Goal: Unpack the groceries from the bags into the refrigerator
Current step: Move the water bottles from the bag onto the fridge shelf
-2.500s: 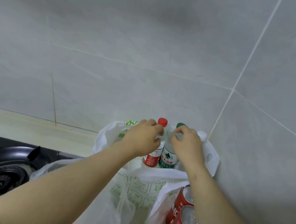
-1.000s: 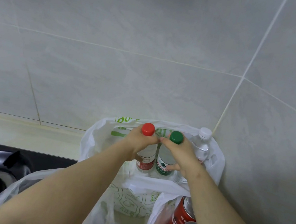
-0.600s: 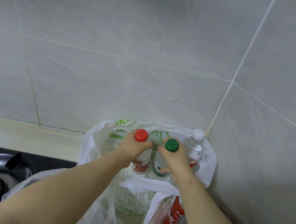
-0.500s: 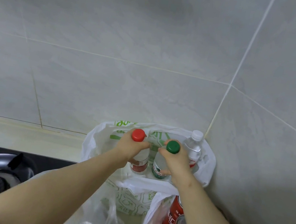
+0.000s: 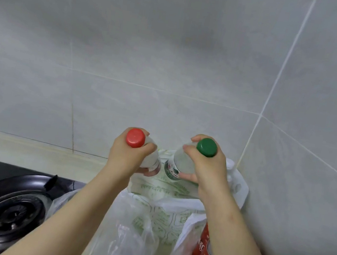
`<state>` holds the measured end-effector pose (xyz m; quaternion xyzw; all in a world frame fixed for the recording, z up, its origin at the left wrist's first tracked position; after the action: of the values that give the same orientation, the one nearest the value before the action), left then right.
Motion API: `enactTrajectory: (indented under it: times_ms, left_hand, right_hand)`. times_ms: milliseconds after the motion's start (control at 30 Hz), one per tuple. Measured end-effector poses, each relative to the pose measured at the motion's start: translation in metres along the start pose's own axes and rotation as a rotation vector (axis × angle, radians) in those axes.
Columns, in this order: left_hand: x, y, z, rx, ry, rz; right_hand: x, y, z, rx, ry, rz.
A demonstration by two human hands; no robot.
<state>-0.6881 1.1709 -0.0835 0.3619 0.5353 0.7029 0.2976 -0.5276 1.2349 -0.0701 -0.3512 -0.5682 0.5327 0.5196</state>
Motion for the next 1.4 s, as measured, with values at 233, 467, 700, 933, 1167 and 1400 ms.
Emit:
enactTrajectory:
  times_ms: [233,467,700,933,1167,1400]
  left_hand:
    - [-0.067,0.046,-0.041,-0.03,0.137,0.17]
    - [-0.128,0.06,-0.107,-0.023,0.346,0.239]
    - [-0.193,0.075,-0.191,0.04,0.577,0.263]
    - [-0.289,0.097,-0.284,0.172,0.813,0.245]
    - [-0.411,0.114,-0.367,0.256,1.09,0.167]
    - [-0.544,0.137,-0.422,0.304,1.335,0.116]
  right_hand:
    - [-0.073,-0.036,0.017,0.166,-0.076,-0.097]
    - [-0.122,-0.029,0.06,0.263,-0.201,-0.068]
    - [-0.176,-0.02,0.132,0.323,-0.391,0.024]
    - [-0.266,-0.014,0.222,0.318,-0.694,0.103]
    - [-0.391,-0.015,0.297,0.254,-1.03,0.165]
    - [-0.527,-0.024,0.347,0.231,-1.306,0.213]
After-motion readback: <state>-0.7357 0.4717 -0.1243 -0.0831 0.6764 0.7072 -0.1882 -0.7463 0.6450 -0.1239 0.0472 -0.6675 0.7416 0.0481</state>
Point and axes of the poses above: each hand's wrist, its own x-axis towards the middle knuckle, its own z-axis out of the palm, y = z × x, the point moved 5 cm from there along x, towards the middle knuckle, and after that the axes turned 4 degrees about -y, right-handed, at the moved point
